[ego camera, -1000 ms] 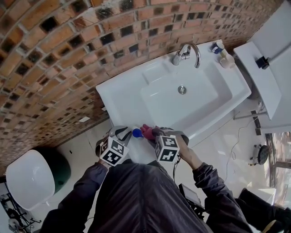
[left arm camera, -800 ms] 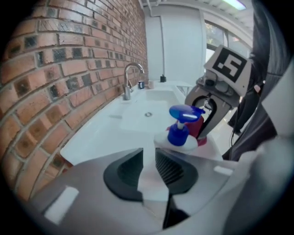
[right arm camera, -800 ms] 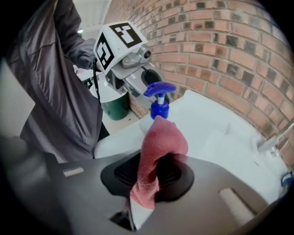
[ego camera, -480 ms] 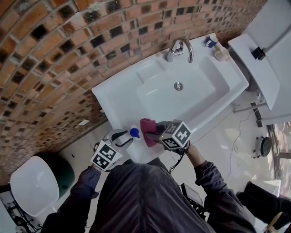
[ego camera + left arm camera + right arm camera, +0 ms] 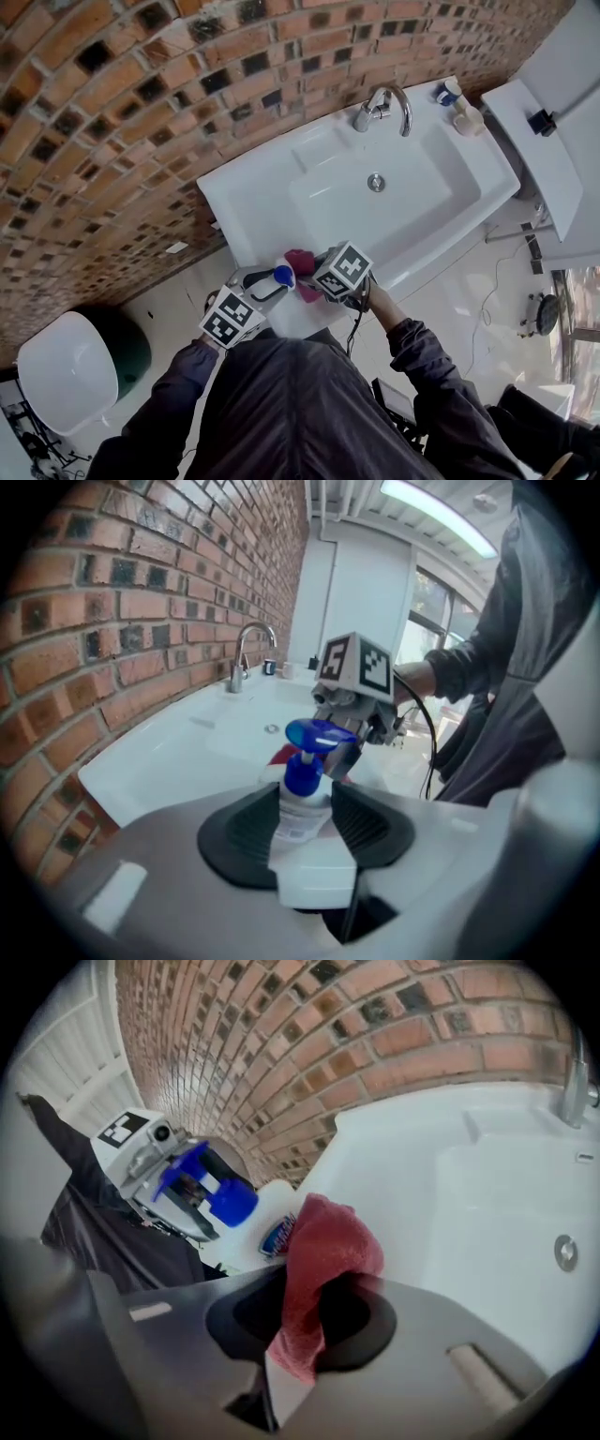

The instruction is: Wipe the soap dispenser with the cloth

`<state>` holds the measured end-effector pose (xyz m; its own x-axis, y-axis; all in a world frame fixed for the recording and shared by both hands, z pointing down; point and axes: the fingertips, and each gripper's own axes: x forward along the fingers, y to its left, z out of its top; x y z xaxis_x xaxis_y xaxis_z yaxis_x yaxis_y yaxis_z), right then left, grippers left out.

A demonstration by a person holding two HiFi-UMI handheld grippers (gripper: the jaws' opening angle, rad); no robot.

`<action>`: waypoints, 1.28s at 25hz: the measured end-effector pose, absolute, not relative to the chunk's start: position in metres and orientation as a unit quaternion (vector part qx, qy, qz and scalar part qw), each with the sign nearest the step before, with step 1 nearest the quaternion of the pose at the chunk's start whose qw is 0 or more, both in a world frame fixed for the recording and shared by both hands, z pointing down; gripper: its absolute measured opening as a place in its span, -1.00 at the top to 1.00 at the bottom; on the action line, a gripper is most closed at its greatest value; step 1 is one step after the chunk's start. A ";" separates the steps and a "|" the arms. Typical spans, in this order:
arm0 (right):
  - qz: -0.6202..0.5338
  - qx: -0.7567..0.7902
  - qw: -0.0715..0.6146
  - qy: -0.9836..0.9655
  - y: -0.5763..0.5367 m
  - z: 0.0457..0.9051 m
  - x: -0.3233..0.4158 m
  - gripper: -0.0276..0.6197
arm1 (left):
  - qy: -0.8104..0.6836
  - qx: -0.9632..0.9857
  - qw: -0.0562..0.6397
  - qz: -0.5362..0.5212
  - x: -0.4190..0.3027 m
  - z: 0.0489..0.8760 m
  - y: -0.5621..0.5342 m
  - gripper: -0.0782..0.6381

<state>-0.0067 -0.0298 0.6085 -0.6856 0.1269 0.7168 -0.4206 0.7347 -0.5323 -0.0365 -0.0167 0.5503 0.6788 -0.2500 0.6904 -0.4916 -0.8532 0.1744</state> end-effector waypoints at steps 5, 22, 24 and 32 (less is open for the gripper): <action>0.303 0.101 0.427 -0.846 -0.016 0.631 -0.015 0.70 | -0.201 0.901 0.177 0.343 -0.029 0.548 -0.016 0.26; 0.251 0.117 0.337 -0.900 -0.002 0.550 -0.018 0.71 | -0.230 0.876 0.209 0.368 -0.027 0.555 -0.021 0.01; 0.265 0.118 0.328 -0.899 -0.001 0.552 -0.019 0.70 | -0.215 0.877 0.202 0.380 -0.026 0.556 -0.021 0.01; 0.232 0.145 0.361 -0.891 -0.029 0.552 0.007 0.70 | -0.212 0.874 0.181 0.398 -0.028 0.564 -0.020 0.06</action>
